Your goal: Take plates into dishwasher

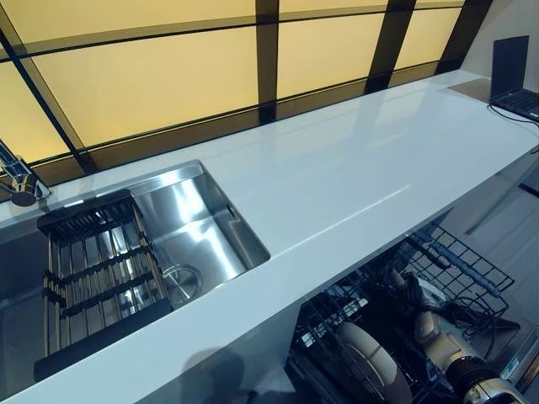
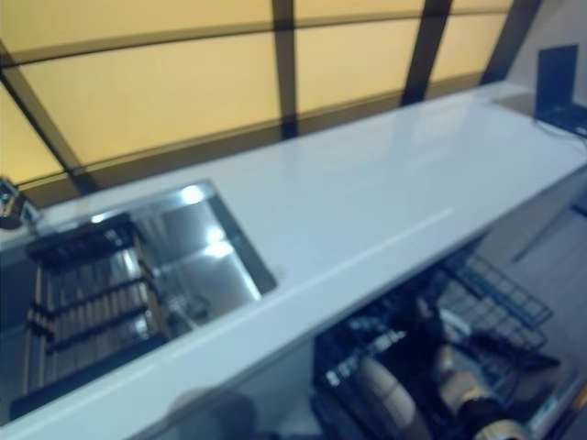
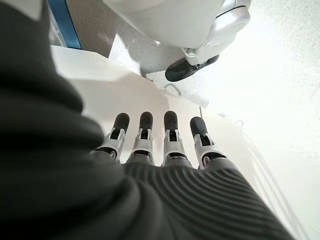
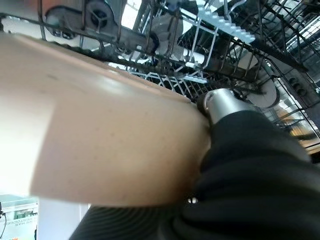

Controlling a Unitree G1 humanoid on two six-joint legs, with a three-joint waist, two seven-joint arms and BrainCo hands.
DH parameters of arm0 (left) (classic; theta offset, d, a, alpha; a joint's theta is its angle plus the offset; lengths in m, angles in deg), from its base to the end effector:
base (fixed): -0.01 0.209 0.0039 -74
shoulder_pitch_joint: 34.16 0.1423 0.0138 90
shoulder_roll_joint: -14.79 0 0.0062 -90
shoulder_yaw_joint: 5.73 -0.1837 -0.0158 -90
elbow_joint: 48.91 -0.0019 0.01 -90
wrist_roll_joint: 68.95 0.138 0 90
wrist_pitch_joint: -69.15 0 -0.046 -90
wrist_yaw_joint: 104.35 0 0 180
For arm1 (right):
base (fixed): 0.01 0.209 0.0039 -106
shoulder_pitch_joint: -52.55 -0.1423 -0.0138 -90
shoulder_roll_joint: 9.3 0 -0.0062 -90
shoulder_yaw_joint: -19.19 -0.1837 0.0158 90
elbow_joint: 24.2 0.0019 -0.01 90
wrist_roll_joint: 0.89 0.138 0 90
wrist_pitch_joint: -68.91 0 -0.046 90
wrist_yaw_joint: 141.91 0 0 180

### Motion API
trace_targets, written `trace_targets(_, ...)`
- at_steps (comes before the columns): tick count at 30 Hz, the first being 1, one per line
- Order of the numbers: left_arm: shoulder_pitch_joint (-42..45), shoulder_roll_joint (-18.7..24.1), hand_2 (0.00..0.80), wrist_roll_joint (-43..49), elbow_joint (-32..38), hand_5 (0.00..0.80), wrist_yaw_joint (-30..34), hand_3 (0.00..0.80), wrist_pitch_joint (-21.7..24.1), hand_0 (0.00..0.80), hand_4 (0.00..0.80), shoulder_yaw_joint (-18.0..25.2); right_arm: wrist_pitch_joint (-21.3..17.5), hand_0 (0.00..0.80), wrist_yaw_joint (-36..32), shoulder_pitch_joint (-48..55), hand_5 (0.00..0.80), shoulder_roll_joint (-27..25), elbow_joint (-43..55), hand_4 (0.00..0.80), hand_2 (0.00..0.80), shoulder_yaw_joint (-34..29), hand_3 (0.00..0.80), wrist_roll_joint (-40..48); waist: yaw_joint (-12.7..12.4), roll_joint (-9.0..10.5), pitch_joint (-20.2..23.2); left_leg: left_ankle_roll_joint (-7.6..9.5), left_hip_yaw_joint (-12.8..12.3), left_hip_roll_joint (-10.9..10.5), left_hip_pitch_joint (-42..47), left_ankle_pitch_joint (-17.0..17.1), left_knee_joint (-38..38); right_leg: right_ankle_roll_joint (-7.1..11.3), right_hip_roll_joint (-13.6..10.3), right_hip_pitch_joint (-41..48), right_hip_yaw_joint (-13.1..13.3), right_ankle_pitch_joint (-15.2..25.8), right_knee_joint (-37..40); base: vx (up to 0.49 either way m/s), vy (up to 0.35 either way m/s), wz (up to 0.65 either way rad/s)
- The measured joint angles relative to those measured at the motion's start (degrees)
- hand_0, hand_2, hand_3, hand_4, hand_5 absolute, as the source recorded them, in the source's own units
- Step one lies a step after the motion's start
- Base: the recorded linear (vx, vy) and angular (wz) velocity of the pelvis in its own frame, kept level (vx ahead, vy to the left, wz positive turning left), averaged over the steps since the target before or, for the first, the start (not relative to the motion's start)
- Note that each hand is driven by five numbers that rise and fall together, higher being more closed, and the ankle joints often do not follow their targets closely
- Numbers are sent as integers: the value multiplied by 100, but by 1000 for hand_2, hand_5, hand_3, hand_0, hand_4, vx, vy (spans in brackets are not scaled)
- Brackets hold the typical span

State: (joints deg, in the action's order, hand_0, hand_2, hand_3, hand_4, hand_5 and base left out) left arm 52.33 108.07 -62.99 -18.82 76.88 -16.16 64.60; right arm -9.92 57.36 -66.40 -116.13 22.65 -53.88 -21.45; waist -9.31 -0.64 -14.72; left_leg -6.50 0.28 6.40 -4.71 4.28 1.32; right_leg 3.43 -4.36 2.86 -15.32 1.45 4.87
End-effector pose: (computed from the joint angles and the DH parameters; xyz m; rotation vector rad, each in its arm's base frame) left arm 0.1229 0.2276 -0.0941 0.5652 0.9449 -0.2304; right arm 0.2799 -0.2620 0.0498 -1.1224 0.2914 -0.3196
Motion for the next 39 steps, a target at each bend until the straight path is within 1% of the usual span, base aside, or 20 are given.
trace_targets(3,-15,0,0,1,0,0,11,0,0,0,0,0,2,800,0,-24,800,41,-85,800,800,1,800,0,-8,0,0,0,2,-1,0,0,0,0,0,2,-3,0,0,0,0,0)
trace_targets(10,-44,3,0,3,0,0,47,0,0,0,0,-13,-8,800,-1,-81,800,66,-490,800,800,6,800,0,-118,3,2,3,28,-5,1,5,-2,0,0,19,-27,0,0,-2,-3,1)
trace_targets(14,-81,66,0,5,0,0,60,0,5,0,0,-78,-16,800,5,-150,800,86,-704,800,800,106,800,0,-116,3,2,3,109,-18,1,25,-2,3,-4,61,-105,-3,0,-15,-15,10)
trace_targets(15,-116,119,0,5,0,0,70,0,7,0,0,-160,-16,800,6,-156,800,96,-762,800,800,111,800,0,-118,3,2,5,132,-21,-1,33,-2,3,-6,70,-117,-4,0,-16,-12,7)
trace_targets(24,-177,209,0,5,1,0,116,0,12,0,0,-166,-82,800,108,-244,800,98,-1011,800,800,167,800,0,-111,-6,-1,32,239,-78,-165,87,-10,23,-65,-26,-238,8,-4,-28,-14,7)
trace_targets(26,-212,213,0,4,1,0,122,0,15,0,0,-167,-84,800,127,-329,800,91,-1169,800,800,169,800,1,-119,-25,-12,40,283,-104,-195,92,-16,29,-82,-34,-267,6,-4,-49,-17,9)
trace_targets(32,-268,223,0,2,5,0,129,0,99,0,0,-236,-91,800,165,-488,800,19,-1235,800,800,169,800,1,-117,-149,-81,53,302,-126,-246,104,-19,46,-98,-74,-291,17,-4,-42,-12,2)
trace_targets(37,-293,222,0,0,10,0,129,0,117,0,0,-287,-134,800,255,-620,800,-78,-1329,800,800,174,800,1,-117,-211,-126,55,321,-138,-407,108,-66,53,-96,-208,-305,27,-13,-13,-5,1)
trace_targets(39,-338,223,0,-4,11,0,127,0,117,0,0,-287,-144,800,258,-689,800,-152,-1328,800,800,174,800,1,-117,-242,-209,60,322,-148,-412,112,-68,58,-98,-210,-307,31,-14,0,0,0)
